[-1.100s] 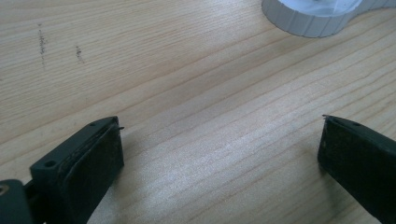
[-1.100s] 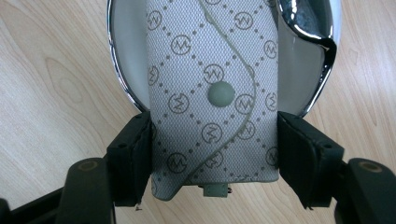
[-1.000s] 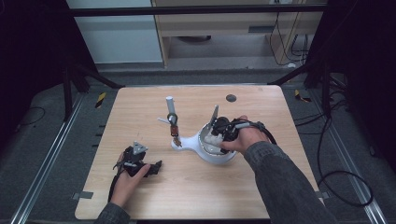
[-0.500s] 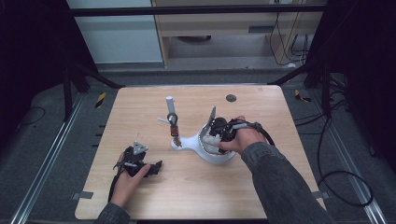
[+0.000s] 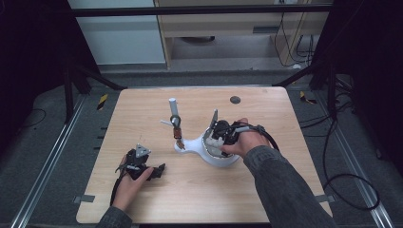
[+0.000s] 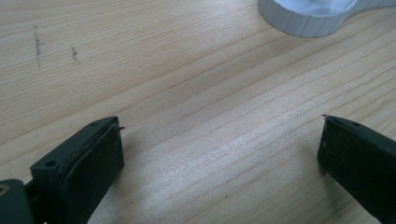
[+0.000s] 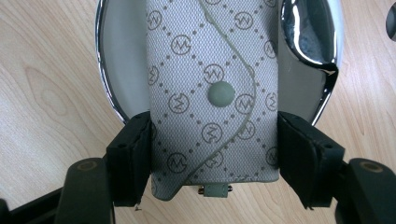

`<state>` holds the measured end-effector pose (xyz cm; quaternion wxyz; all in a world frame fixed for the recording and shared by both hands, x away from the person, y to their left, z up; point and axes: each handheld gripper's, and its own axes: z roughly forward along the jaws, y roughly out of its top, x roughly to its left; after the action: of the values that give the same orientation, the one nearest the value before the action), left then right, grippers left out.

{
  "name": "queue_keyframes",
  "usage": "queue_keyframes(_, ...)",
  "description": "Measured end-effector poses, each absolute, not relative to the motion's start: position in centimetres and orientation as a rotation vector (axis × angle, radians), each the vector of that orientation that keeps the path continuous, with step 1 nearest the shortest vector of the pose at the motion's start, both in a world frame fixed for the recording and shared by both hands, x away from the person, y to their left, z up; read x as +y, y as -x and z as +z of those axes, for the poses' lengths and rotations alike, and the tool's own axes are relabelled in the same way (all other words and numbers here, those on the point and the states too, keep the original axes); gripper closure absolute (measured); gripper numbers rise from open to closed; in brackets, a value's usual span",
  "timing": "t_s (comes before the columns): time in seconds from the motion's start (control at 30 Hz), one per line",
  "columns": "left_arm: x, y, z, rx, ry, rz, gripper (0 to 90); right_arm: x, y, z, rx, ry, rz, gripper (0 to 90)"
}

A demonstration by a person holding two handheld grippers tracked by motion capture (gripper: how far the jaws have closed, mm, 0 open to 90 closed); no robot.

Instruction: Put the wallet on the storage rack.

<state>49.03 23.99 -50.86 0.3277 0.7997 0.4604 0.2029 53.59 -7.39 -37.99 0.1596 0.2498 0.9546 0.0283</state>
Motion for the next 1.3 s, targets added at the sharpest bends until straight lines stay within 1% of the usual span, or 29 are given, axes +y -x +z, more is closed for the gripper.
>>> queue_keyframes(0.6, 23.9, -49.0, -50.9, 1.205, -2.093, 0.53, 0.0, -7.2, -53.9, -38.9, 2.728, -0.741, 0.12, 30.9)
queue_keyframes(0.67, 23.9, -49.0, -50.9, 1.204, -2.093, 0.53, 0.0, -7.2, -54.0, -39.0, 2.725, -0.746, 0.127, 29.3)
queue_keyframes(0.7, 23.9, -49.0, -50.9, 1.204, -2.093, 0.53, 0.0, -7.2, -53.9, -38.9, 2.722, -0.757, 0.139, 24.6)
queue_keyframes(0.77, 23.9, -49.0, -50.9, 1.203, -2.093, 0.53, 0.0, -7.3, -54.0, -38.7, 2.713, -0.794, 0.172, 19.7)
queue_keyframes(0.83, 23.9, -49.0, -50.9, 1.203, -2.093, 0.529, 0.0, -7.4, -53.8, -38.5, 2.707, -0.805, 0.193, 18.3)
queue_keyframes(1.2, 23.9, -49.0, -50.9, 1.203, -2.093, 0.53, 0.0, -7.9, -53.6, -37.9, 2.7, -0.814, 0.228, 17.2)
queue_keyframes(1.3, 23.9, -49.0, -50.9, 1.203, -2.094, 0.53, 0.0, -7.9, -53.5, -37.8, 2.696, -0.813, 0.237, 14.9)
